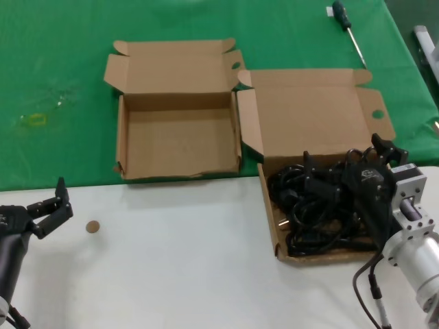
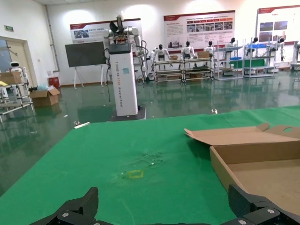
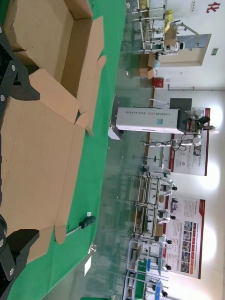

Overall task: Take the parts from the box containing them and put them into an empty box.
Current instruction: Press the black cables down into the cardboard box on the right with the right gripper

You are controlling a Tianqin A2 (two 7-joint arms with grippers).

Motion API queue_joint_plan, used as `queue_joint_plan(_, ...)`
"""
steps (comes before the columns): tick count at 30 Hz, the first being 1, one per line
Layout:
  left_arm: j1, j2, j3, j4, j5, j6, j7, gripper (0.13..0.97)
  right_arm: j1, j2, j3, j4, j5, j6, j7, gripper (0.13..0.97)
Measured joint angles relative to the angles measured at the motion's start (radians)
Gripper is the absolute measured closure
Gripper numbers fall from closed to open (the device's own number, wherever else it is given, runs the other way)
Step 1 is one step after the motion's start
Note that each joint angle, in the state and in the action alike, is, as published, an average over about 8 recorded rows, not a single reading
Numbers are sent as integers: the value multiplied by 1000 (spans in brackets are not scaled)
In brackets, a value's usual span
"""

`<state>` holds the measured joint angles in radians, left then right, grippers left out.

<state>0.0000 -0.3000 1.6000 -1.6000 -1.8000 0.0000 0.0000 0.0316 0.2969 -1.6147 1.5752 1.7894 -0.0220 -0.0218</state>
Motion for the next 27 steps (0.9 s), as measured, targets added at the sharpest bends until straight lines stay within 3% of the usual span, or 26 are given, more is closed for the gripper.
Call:
queue_joint_plan(20,0,0,0,0,0,0,0,132,0,0,0,0,0,0,0,129)
queue_joint_plan(27,0,0,0,0,0,0,0,165,0,1,-1,0,0,1,0,129)
